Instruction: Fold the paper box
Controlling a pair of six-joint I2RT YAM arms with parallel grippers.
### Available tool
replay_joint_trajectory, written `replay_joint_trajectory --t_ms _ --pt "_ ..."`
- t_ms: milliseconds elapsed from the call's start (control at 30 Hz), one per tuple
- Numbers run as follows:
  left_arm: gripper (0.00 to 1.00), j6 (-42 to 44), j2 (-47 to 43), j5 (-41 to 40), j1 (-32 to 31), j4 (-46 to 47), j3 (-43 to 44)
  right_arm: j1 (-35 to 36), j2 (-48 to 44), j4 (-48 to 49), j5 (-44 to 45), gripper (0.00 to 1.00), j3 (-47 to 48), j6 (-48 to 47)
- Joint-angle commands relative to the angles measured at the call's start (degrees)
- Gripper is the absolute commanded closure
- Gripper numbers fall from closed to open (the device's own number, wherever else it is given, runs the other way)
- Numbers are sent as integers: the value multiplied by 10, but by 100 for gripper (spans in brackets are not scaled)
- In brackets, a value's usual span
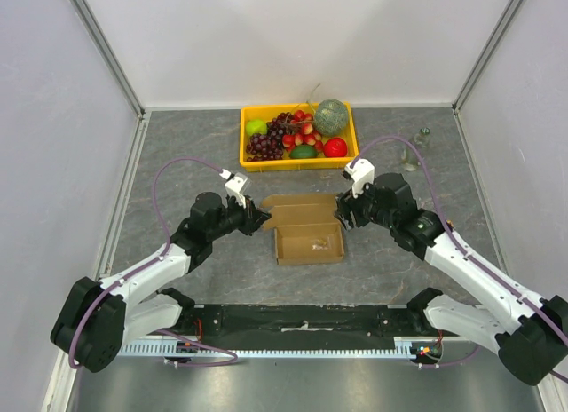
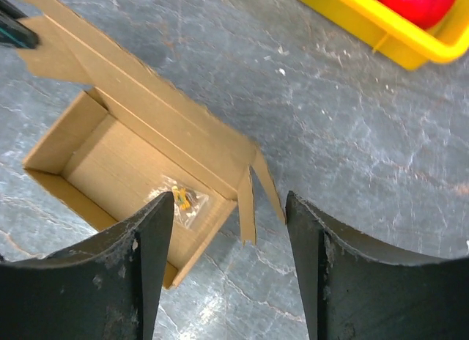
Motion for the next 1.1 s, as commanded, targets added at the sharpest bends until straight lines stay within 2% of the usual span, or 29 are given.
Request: replay_joint_trajectory --t_ms 0,233,633,1067 --pt "82 23 0 -14 -3 -3 21 -5 -28 52 48 30 -48 21" --pt "82 23 -1 -13 -3 -3 20 -13 1 91 77 29 -63 22" --pt "82 23 -9 -16 -3 -1 16 -40 54 140 -2 51 -63 37" --pt "82 17 8 -10 -3 11 22 -57 74 144 -51 62 -65 37"
